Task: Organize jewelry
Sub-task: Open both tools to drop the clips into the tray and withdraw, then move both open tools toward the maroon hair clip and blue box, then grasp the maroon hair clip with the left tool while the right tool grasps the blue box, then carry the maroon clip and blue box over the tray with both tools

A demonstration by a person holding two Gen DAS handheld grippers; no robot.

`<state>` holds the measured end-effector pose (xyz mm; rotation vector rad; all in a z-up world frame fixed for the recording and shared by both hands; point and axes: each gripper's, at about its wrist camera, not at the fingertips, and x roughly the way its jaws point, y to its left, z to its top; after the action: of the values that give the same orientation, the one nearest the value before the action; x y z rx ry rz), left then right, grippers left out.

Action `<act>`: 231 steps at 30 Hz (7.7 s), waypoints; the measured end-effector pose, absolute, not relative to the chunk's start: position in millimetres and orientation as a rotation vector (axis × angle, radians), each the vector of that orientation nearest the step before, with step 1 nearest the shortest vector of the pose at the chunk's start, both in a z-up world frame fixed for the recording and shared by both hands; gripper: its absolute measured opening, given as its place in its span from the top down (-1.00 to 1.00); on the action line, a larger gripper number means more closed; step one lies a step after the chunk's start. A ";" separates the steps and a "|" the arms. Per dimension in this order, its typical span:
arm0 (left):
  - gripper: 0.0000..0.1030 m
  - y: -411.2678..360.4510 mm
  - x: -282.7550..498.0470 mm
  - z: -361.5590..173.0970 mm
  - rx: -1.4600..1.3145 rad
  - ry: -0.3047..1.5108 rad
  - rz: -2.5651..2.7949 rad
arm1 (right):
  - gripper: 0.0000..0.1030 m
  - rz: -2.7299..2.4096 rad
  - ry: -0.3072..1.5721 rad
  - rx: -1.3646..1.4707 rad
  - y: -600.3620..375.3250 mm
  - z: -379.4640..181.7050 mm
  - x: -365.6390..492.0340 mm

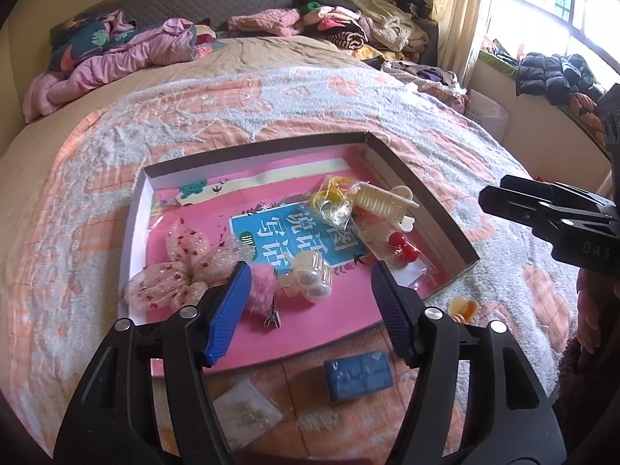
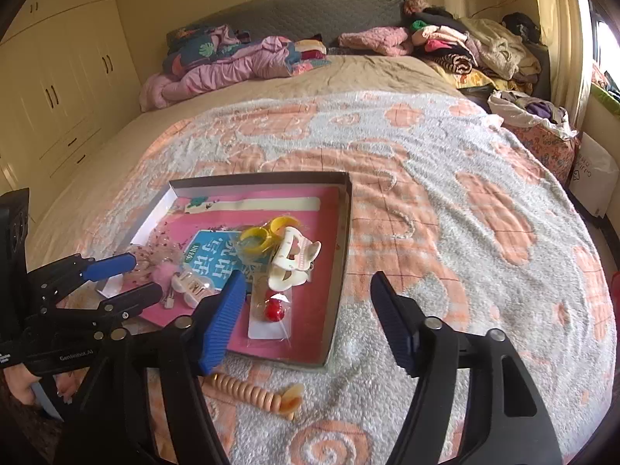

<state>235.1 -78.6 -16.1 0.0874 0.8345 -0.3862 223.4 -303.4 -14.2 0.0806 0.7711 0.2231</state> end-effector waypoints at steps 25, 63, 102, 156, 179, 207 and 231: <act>-0.78 -35.9 170.5 24.7 0.023 0.747 -0.322 | -0.71 0.197 0.700 0.088 -310.4 11.3 155.2; -0.78 30.9 103.4 -15.9 -0.019 0.829 -0.222 | -0.71 0.338 0.723 -0.034 -238.6 -11.7 113.9; -0.07 -25.8 122.4 -85.4 -0.181 1.033 -0.444 | -0.52 0.389 0.813 -0.081 -234.0 -58.9 143.5; 0.93 9.4 114.3 -57.7 -0.189 0.976 -0.413 | 0.03 0.512 0.858 -0.100 -209.8 -74.2 139.1; 0.93 -63.6 151.0 -19.0 -0.039 0.888 -0.517 | 0.03 0.354 0.768 0.017 -289.7 -33.5 134.7; 0.93 -73.7 221.1 -5.9 -0.010 0.862 -0.489 | 0.03 0.331 0.749 0.023 -293.6 -20.8 191.7; 0.93 -48.8 272.2 -16.9 -0.053 0.878 -0.424 | 0.03 0.357 0.782 0.000 -272.0 -34.9 233.9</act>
<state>272.2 -48.8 -16.9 -0.0527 0.8778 -0.4236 233.9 -272.0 -34.9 0.0004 0.7822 0.3572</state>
